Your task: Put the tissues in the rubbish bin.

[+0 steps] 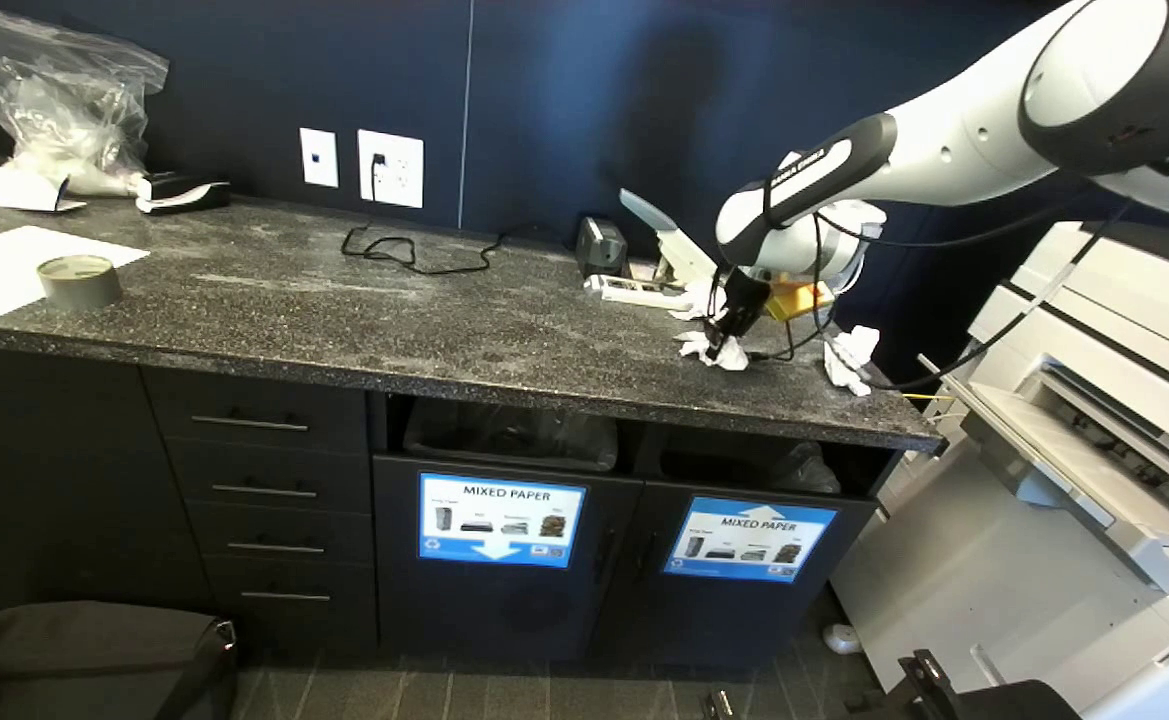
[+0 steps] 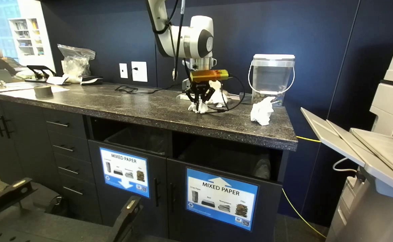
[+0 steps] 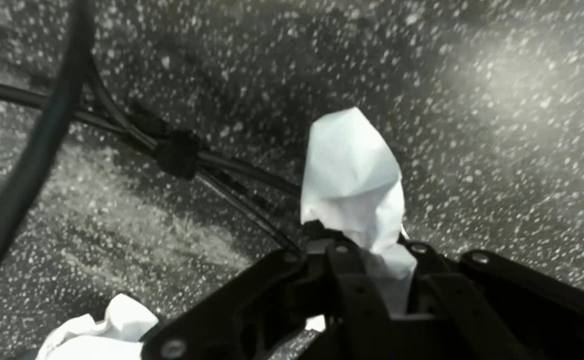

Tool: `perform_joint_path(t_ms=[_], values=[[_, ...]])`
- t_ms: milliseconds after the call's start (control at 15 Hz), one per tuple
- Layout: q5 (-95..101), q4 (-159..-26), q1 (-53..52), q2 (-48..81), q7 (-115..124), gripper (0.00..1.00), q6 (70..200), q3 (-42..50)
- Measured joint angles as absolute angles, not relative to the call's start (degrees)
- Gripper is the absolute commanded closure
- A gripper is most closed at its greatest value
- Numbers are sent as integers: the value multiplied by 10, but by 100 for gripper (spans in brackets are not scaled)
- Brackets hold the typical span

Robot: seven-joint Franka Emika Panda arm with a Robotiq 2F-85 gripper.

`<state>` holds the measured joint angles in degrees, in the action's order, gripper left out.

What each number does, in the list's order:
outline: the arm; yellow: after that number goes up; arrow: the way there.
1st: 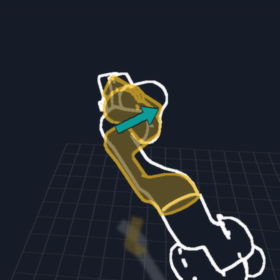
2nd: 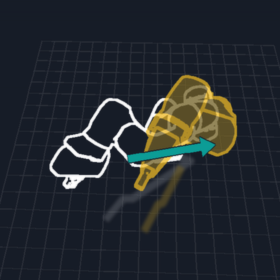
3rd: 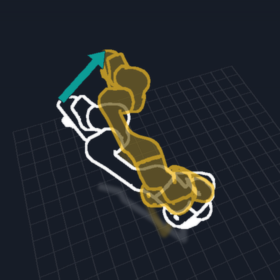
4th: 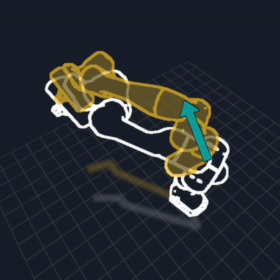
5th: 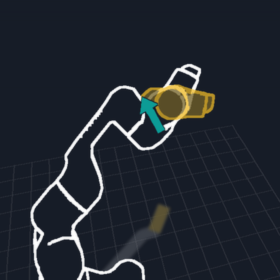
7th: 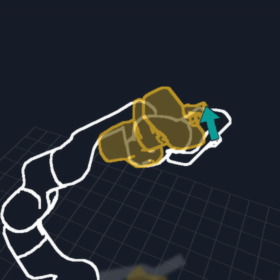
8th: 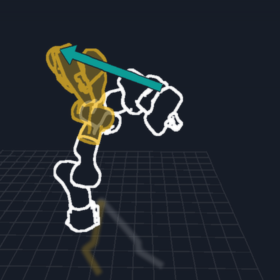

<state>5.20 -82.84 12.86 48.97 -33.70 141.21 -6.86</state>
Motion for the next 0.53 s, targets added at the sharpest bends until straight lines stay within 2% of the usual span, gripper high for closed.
perform_joint_path(t_ms=[533], values=[[52,-1052,129,360,-307,87,1463,-53]])
